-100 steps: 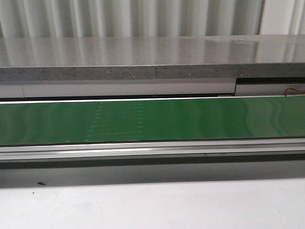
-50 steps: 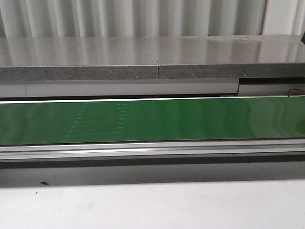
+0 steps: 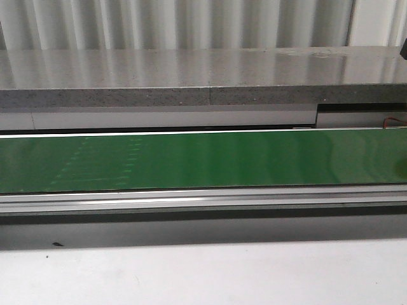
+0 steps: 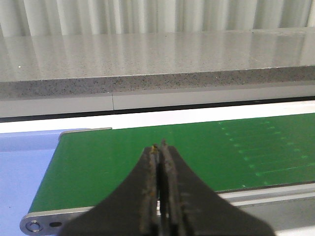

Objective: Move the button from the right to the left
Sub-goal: 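Lift the button and set it upright on the conveyor belt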

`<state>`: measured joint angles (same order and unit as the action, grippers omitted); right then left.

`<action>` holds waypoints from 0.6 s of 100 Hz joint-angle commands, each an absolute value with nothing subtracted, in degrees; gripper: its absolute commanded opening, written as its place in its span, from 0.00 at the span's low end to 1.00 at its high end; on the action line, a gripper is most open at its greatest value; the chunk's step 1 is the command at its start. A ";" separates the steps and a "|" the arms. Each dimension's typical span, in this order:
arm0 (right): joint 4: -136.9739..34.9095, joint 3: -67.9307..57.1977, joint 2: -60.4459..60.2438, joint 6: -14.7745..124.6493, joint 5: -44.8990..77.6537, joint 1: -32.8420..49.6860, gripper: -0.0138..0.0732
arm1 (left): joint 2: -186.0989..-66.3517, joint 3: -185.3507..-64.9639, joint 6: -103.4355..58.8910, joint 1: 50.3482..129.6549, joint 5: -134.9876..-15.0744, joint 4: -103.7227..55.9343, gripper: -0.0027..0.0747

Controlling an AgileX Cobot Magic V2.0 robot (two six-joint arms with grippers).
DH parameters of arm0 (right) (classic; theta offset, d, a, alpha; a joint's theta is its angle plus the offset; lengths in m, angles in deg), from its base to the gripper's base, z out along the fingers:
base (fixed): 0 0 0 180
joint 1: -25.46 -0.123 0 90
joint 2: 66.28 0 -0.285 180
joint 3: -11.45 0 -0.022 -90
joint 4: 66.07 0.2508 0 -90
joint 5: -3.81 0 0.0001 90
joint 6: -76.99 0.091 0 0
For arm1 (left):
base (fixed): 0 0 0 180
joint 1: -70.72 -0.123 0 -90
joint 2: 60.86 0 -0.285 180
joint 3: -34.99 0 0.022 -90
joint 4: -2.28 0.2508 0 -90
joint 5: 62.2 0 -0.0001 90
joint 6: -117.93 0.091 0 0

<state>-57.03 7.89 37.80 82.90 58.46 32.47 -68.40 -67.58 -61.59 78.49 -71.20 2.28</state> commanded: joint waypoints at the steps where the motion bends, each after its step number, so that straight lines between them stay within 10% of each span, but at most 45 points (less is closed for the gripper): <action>1: -57.30 9.18 35.15 82.96 56.68 32.55 0.72 | -66.64 -65.40 -62.07 78.97 -66.80 1.92 0.01; 38: -57.30 8.37 29.45 75.23 54.72 30.69 0.80 | -66.64 -65.40 -62.07 78.97 -66.80 1.92 0.01; 60: -57.35 1.51 20.11 68.97 48.38 26.52 0.46 | -66.64 -65.40 -62.07 78.97 -66.80 1.92 0.01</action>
<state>-57.25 2.80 25.95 72.15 52.74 27.88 -68.40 -67.58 -61.59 78.49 -71.20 2.28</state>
